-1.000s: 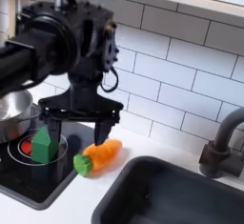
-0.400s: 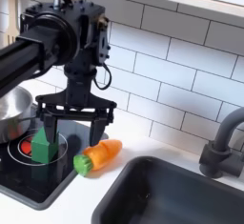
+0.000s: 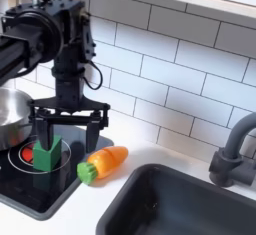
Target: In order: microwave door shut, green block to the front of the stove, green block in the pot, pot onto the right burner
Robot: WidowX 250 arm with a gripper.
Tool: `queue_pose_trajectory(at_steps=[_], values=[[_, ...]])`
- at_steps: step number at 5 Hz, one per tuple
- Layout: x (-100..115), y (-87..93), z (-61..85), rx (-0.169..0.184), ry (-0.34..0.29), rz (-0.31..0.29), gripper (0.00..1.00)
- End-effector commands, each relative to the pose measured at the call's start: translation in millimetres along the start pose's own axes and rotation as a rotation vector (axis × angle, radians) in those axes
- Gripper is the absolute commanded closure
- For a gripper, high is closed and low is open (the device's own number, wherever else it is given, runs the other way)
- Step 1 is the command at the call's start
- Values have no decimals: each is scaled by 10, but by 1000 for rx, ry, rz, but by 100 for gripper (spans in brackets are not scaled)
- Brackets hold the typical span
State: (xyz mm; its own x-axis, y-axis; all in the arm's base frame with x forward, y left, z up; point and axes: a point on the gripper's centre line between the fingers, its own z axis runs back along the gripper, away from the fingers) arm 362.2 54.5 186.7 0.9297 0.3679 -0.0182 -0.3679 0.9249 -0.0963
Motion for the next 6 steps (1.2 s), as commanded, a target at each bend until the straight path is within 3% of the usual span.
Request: queue_pose_trajectory(at_steps=[1,2,4,6], values=[[-59,57,-35,-60,26,-167,0],[-111,34,-41,-12,-13,-225,0],[-169,7,-65,-60,4,-227,0],[-215,-143,-36,-72,-10,-221,0]])
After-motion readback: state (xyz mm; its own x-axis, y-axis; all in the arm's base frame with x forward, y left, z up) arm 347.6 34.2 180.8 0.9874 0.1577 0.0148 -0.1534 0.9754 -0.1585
